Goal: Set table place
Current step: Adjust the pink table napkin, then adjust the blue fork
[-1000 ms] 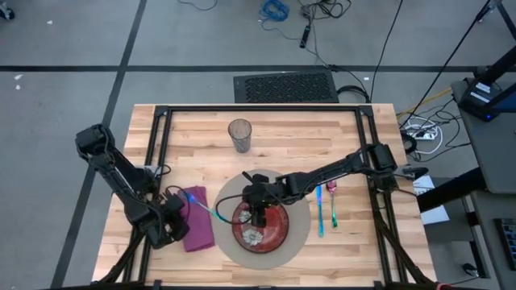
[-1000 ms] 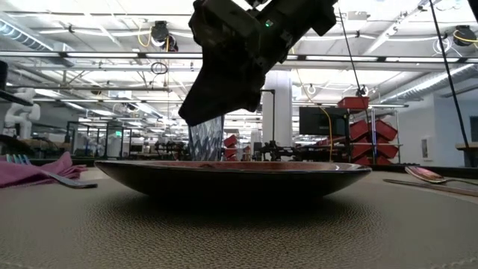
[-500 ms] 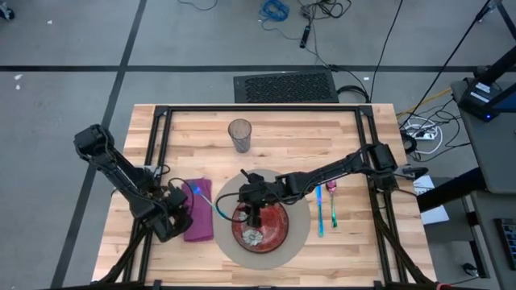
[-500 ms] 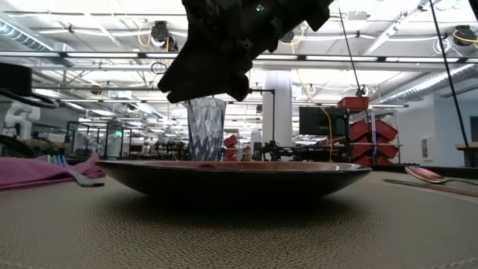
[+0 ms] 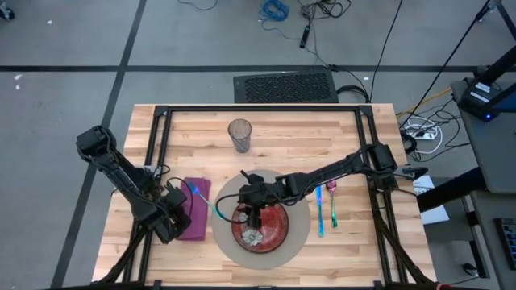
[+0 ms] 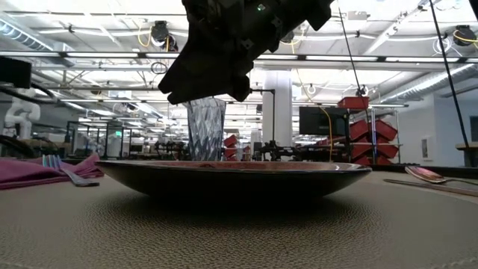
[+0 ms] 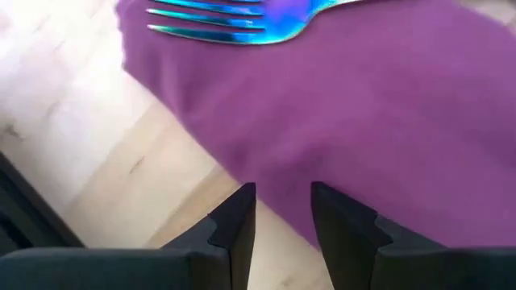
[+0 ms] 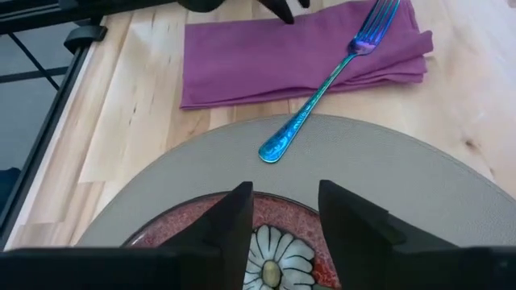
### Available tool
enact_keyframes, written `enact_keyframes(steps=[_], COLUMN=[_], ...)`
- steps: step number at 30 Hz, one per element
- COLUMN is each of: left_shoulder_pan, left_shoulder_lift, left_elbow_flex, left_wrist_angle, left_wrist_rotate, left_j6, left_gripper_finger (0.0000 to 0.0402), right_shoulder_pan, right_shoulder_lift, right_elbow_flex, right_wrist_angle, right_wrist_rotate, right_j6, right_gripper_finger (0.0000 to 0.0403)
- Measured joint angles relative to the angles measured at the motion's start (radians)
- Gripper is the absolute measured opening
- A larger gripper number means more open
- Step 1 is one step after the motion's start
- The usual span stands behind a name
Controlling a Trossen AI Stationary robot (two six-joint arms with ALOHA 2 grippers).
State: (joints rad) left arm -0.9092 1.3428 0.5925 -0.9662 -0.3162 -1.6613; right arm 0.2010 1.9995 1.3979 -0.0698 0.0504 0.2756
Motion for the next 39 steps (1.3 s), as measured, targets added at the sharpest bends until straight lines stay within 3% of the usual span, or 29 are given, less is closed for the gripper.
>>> enact_keyframes(steps=[17,25,39], left_shoulder_pan=[0.015,0.094,0.397], left_shoulder_lift=[-0.001,-0.002,-0.002], left_elbow_flex=[0.158,0.221,0.222], left_wrist_angle=[-0.083,-0.03,0.017], left_wrist_rotate=[-0.07,-0.069,-0.005], left_j6=[0.012,0.437,1.172], left_gripper_finger=[0.0107,0.0107,0.0107], right_shoulder_pan=[0.028,0.057,0.118], right_shoulder_lift=[0.0,0.0,0.0], right_elbow_flex=[0.0,0.0,0.0], right_wrist_angle=[-0.011,-0.061,-0.063], right_wrist_rotate=[0.001,-0.031,0.001], right_j6=[-0.004,-0.049,0.0], right_gripper_finger=[0.013,0.013,0.013])
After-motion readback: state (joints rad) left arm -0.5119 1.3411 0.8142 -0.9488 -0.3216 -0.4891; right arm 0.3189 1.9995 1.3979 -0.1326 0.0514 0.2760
